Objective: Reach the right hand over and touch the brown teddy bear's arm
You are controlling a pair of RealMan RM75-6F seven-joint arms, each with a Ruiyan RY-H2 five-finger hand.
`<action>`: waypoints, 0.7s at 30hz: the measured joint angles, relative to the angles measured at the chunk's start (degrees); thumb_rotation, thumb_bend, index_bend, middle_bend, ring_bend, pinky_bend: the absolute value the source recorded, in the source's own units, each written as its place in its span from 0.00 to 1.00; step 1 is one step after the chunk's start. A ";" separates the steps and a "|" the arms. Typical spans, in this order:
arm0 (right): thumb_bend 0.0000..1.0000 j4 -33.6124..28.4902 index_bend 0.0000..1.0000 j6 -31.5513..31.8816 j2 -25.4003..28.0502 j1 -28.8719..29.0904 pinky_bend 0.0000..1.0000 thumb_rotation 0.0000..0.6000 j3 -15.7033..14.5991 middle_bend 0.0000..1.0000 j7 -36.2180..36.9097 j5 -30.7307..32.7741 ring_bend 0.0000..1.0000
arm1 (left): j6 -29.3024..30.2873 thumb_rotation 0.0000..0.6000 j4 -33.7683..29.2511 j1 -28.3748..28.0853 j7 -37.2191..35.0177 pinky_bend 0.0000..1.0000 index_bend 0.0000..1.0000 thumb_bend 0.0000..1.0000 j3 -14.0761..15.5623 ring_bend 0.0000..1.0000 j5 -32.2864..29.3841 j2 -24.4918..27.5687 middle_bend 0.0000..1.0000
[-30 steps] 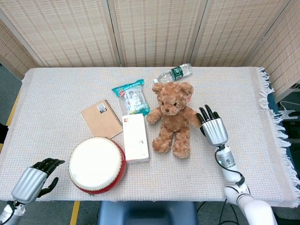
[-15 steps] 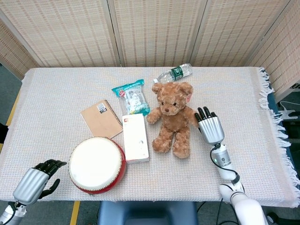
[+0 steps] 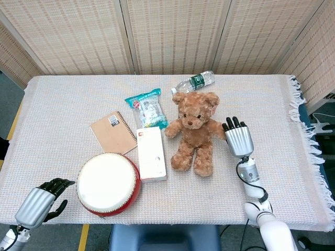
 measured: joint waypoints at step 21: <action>0.11 0.04 0.68 1.22 0.33 -0.34 0.76 1.00 -0.81 0.42 0.60 1.12 0.37 | -0.25 1.00 -0.13 -0.01 0.36 0.47 0.23 0.43 0.03 0.25 -0.10 -0.01 0.28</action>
